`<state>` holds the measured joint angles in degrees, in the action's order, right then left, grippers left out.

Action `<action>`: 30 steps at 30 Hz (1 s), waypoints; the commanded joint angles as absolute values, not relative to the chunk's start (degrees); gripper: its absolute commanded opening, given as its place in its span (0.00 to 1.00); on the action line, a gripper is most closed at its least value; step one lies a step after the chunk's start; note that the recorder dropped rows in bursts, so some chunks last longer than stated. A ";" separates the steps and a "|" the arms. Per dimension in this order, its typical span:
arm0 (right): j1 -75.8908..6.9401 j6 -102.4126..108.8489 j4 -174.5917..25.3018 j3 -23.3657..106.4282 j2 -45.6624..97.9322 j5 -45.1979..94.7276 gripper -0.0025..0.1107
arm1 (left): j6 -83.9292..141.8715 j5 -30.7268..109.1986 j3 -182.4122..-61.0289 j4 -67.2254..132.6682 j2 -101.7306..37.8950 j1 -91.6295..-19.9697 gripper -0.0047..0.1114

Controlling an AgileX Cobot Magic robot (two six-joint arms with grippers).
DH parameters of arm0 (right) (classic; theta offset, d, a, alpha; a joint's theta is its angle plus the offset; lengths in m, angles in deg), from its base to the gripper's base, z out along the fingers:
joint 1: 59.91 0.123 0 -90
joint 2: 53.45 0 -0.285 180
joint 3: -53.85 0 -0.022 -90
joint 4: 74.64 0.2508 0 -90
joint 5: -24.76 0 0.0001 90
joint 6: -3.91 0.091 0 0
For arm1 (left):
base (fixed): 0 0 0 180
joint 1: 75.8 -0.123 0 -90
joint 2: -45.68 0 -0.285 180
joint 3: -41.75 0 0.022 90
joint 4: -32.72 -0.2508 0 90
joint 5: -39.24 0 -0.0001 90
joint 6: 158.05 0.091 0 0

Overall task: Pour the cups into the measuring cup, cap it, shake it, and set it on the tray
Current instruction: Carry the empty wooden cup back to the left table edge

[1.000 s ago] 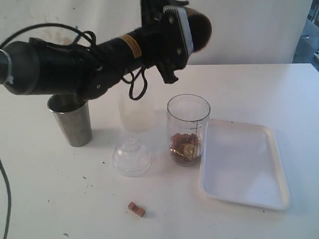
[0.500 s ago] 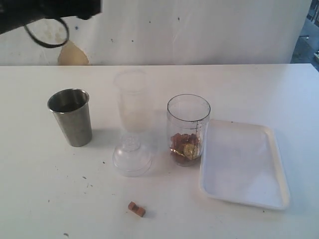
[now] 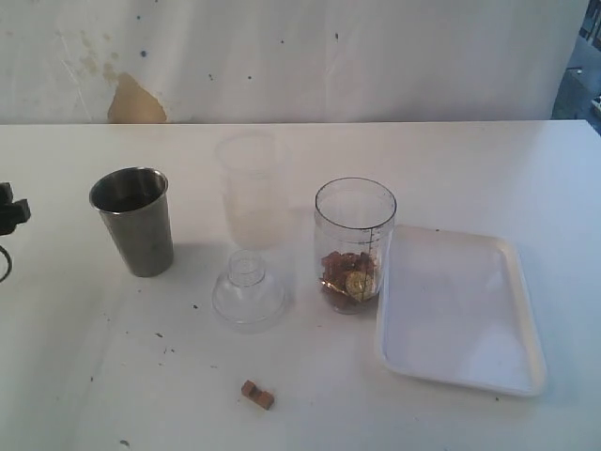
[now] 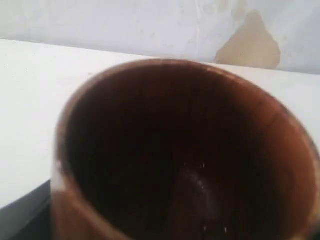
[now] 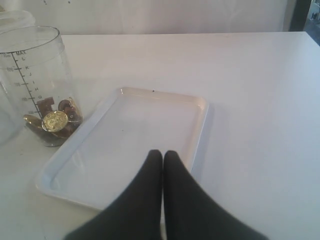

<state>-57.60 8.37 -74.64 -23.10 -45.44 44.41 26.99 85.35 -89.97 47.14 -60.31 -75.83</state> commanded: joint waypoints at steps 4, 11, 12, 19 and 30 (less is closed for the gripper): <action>-57.70 8.65 -74.64 -23.37 -45.66 44.34 0.02 | 22.52 97.29 -89.82 44.64 -69.56 -76.35 0.04; -57.70 8.65 -74.64 -23.37 -45.66 44.34 0.02 | 22.37 105.45 -89.82 40.59 -73.52 -76.35 0.14; -57.70 8.65 -74.64 -23.37 -45.66 44.34 0.02 | 22.37 105.46 -89.82 40.32 -73.66 -76.35 0.20; -57.70 8.65 -74.64 -23.37 -45.66 44.34 0.02 | 22.37 105.10 -89.82 40.75 -73.66 -76.35 0.68; -57.70 8.65 -74.64 -23.37 -45.66 44.34 0.02 | 22.37 103.45 -89.82 40.75 -73.66 -76.35 0.70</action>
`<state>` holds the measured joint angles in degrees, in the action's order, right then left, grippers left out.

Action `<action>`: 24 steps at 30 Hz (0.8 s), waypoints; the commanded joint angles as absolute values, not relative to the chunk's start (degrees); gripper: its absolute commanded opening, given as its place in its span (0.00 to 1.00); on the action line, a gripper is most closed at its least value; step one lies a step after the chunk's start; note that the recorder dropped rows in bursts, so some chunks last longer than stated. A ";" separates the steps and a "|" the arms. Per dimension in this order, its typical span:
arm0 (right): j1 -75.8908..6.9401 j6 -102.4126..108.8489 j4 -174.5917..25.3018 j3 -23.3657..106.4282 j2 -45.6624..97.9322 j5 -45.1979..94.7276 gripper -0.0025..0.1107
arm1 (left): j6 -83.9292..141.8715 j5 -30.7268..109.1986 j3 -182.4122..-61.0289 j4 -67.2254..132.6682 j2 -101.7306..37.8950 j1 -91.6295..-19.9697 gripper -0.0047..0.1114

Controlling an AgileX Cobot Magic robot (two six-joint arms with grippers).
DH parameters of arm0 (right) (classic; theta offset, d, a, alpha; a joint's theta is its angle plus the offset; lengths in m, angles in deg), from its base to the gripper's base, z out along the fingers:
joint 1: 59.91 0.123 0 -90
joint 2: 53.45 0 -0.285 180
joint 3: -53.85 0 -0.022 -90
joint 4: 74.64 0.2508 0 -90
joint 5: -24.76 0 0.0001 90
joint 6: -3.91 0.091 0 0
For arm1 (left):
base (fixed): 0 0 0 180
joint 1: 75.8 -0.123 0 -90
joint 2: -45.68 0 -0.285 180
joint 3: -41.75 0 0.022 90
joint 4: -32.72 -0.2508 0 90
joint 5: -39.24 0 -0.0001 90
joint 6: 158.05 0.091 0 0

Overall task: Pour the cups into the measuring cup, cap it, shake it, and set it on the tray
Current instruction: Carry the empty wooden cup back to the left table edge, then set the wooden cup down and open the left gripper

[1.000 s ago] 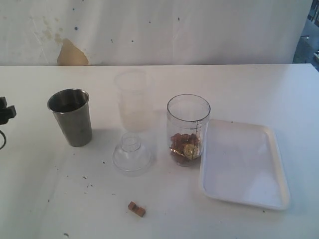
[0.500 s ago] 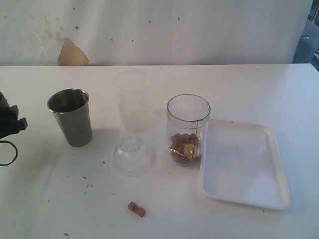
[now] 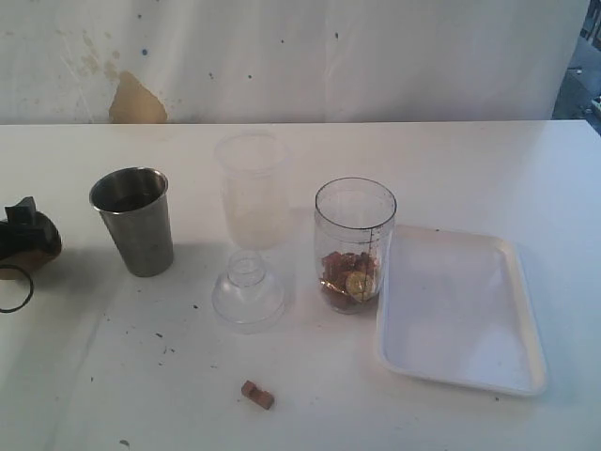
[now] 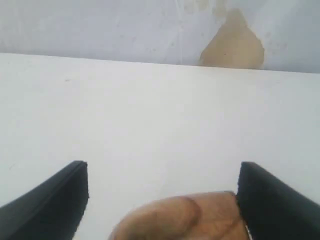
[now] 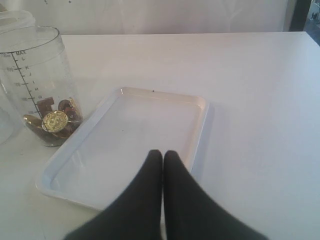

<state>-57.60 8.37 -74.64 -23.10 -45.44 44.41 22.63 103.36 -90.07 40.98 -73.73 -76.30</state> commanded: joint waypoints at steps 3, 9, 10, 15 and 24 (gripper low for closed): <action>-57.70 8.65 -74.64 -23.37 -45.66 44.34 0.02 | 22.37 103.70 -89.82 40.75 -73.66 -76.35 0.70; -57.70 8.65 -74.64 -23.37 -45.66 44.34 0.02 | 25.75 105.44 -89.82 40.75 -73.08 -76.35 0.70; -57.70 8.65 -74.64 -23.37 -45.66 44.34 0.02 | 26.14 105.44 -89.82 40.75 -72.83 -76.35 0.70; -57.70 8.65 -74.64 -23.37 -45.66 44.34 0.02 | 26.79 105.44 -89.82 40.75 -70.65 -76.35 0.70; -57.70 8.65 -74.64 -23.37 -45.66 44.34 0.02 | 29.57 102.35 -89.82 44.09 -61.28 -76.35 0.69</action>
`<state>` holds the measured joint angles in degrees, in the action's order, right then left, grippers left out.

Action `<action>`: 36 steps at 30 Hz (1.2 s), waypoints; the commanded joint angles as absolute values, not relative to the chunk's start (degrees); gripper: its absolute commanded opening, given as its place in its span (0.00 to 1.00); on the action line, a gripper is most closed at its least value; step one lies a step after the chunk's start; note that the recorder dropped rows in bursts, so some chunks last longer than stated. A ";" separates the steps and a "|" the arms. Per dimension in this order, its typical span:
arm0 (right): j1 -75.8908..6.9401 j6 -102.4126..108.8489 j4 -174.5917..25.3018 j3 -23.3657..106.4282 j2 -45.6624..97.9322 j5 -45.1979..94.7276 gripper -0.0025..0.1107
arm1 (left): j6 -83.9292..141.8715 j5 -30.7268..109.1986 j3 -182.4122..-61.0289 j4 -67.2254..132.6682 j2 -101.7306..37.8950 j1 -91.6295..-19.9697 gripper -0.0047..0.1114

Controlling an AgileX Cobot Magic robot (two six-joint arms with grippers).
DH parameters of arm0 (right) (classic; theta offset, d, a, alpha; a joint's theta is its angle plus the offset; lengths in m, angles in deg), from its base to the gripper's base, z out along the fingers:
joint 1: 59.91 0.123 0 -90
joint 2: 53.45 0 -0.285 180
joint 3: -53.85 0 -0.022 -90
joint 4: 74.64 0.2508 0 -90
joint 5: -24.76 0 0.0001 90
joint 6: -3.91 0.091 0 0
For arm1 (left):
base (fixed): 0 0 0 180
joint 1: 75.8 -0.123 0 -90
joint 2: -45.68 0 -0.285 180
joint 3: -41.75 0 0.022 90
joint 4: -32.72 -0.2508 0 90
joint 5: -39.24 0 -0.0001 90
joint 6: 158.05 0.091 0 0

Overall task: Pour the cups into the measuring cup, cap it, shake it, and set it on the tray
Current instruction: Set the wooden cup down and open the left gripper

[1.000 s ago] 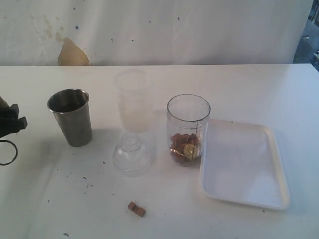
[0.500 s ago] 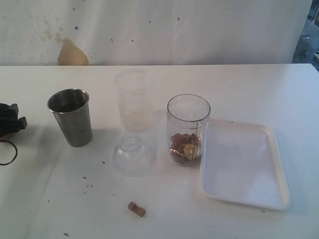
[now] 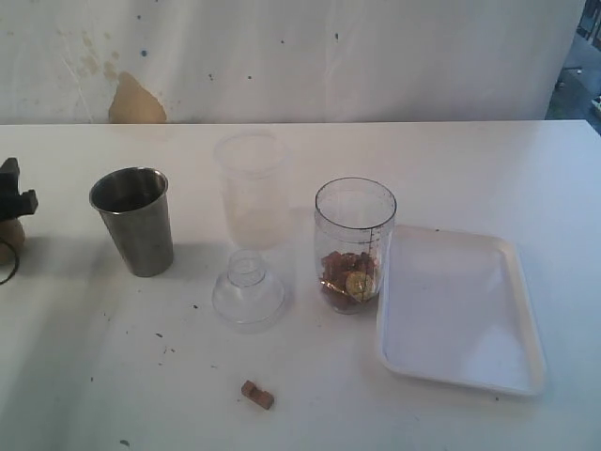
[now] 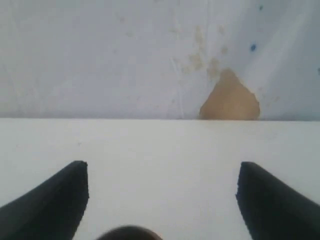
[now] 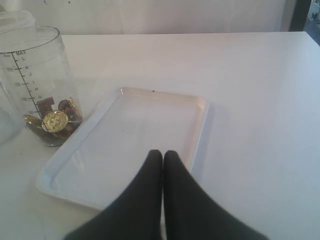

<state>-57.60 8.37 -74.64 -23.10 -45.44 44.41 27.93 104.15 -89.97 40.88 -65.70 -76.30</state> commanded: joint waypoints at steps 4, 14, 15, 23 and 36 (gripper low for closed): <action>-57.70 8.65 -74.64 -23.37 -45.66 44.34 0.02 | 31.43 91.46 -91.25 55.09 -56.78 -77.18 0.54; -57.70 8.65 -74.64 -23.37 -45.66 44.34 0.02 | 42.45 66.43 -100.85 61.82 -52.09 -86.46 0.04; -57.70 8.65 -74.64 -23.37 -45.66 44.34 0.02 | 42.08 61.78 -102.54 61.60 -53.06 -88.31 0.04; -57.70 8.65 -74.64 -23.37 -45.66 44.34 0.02 | 42.77 24.84 -120.88 58.48 -66.58 -99.76 0.04; -57.70 8.65 -74.64 -23.37 -45.66 44.34 0.02 | 47.23 20.31 -129.74 58.36 -77.30 -96.93 0.04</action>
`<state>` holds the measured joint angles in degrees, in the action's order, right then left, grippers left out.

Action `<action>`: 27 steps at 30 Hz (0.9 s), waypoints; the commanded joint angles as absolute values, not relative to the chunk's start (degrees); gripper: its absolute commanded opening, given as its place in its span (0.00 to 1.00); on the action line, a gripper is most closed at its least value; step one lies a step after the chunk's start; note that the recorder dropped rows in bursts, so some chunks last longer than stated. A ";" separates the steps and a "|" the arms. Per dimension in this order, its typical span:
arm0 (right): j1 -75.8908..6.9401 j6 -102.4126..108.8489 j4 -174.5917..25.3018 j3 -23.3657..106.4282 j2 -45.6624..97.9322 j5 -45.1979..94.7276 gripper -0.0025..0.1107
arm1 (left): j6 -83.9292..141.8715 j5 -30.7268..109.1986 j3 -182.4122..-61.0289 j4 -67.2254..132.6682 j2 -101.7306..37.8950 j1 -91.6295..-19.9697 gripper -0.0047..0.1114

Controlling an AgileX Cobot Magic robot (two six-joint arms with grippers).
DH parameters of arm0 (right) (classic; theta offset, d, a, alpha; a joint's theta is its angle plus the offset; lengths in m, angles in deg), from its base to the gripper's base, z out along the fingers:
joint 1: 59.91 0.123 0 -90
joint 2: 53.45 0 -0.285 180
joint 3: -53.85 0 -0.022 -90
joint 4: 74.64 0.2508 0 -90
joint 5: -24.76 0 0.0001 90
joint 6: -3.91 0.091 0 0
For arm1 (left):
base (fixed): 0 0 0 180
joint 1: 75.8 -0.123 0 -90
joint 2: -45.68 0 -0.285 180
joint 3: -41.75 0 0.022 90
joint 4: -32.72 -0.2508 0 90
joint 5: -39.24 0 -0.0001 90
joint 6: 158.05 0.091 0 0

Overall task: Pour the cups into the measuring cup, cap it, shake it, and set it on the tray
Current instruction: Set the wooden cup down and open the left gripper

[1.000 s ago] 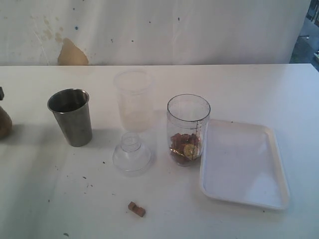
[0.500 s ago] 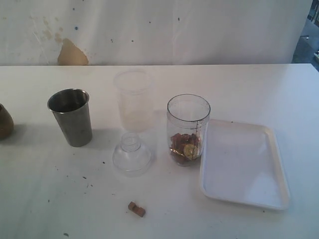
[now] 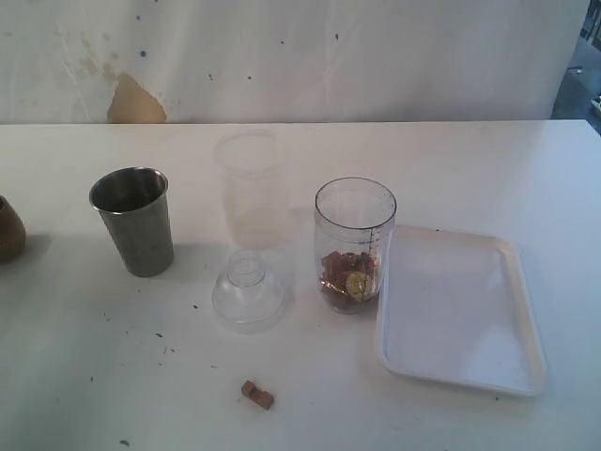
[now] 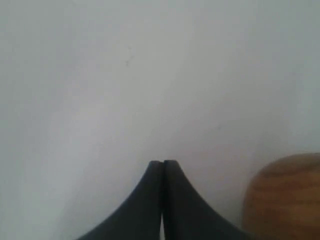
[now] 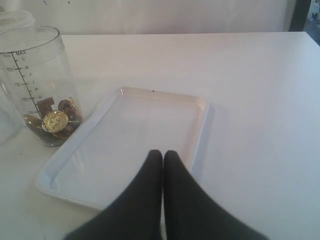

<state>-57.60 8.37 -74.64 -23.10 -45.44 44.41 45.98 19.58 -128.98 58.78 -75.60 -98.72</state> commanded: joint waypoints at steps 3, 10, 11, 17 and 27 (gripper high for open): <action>-57.70 8.65 -74.64 -23.37 -45.66 44.34 0.02 | 49.11 21.15 -129.74 58.99 -78.30 -94.45 0.04; -57.70 8.65 -74.64 -23.37 -45.66 44.34 0.02 | 49.68 21.64 -129.74 59.66 -79.47 -89.87 0.04; -57.70 8.65 -74.64 -23.37 -45.66 44.34 0.02 | 49.68 21.64 -129.74 60.44 -79.47 -89.61 0.04; -57.70 8.65 -74.64 -23.37 -45.66 44.34 0.02 | 49.68 21.53 -129.74 62.71 -79.47 -86.97 0.04; -57.70 8.65 -74.64 -23.37 -45.66 44.34 0.02 | 50.47 21.05 -129.74 63.08 -78.07 -84.98 0.04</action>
